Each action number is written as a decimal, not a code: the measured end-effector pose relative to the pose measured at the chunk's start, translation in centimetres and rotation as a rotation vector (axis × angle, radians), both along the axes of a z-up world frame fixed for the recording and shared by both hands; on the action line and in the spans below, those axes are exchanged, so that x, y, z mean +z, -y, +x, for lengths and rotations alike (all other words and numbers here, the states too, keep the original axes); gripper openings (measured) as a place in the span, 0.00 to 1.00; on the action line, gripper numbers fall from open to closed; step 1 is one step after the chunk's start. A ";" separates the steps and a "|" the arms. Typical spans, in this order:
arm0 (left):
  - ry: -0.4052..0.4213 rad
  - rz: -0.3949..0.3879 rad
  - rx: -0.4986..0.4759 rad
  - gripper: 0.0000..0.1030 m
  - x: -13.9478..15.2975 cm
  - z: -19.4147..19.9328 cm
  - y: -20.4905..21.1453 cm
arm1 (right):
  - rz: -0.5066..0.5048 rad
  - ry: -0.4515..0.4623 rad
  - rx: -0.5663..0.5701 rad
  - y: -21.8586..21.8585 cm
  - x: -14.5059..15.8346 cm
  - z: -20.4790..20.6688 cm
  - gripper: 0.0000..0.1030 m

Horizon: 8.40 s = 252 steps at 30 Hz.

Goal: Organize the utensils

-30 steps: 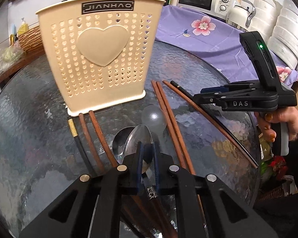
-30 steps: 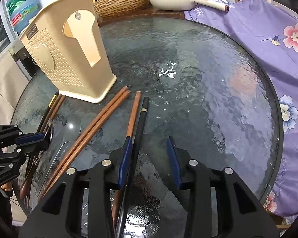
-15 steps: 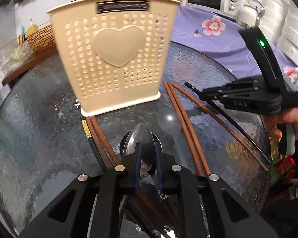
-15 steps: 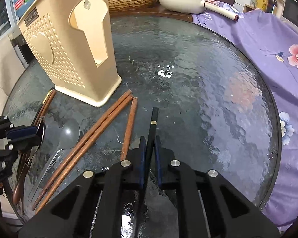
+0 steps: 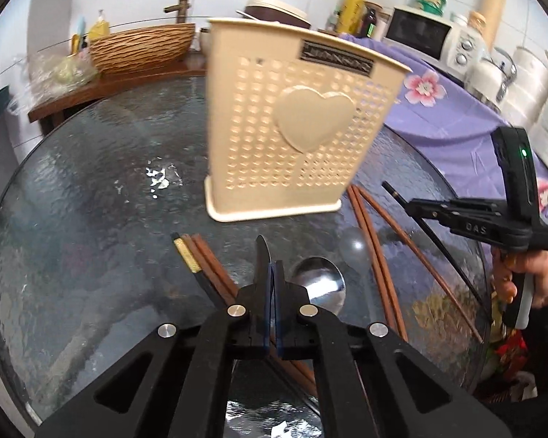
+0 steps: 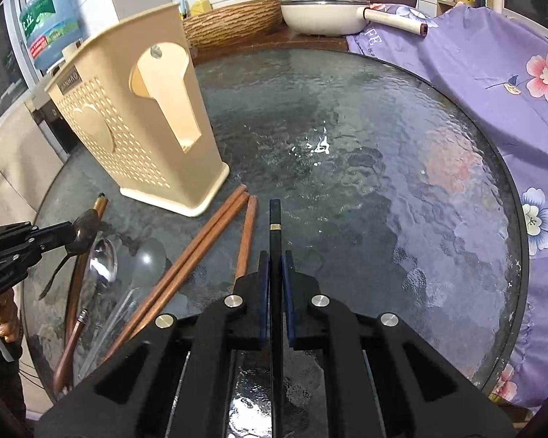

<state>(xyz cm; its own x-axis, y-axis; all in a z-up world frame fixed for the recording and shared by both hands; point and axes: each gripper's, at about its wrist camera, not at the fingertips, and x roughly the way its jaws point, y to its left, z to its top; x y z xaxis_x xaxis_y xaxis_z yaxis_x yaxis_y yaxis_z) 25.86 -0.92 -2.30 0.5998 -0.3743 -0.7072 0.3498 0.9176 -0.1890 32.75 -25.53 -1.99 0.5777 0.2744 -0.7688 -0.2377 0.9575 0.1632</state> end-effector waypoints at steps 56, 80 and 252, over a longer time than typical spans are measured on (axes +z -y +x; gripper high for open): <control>0.290 -0.404 -0.007 0.01 15.9 -0.3 0.2 | 0.257 0.301 0.222 -1.7 18.9 -5.9 0.07; 0.394 -0.774 -0.022 0.01 19.1 9.9 -2.6 | 0.197 0.508 0.178 -5.5 28.7 0.6 0.07; -0.083 0.092 0.245 0.06 -1.1 3.7 -2.2 | -0.004 0.024 -0.025 -3.3 0.5 2.3 0.07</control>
<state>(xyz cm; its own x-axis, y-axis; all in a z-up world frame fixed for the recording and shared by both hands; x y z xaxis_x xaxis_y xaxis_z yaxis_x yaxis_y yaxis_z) 29.52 1.29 -3.39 0.6032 -0.1569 -0.7820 0.1019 0.9876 -0.1196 35.02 -22.21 -1.52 0.6025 0.2569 -0.7557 -0.2176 0.9638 0.1541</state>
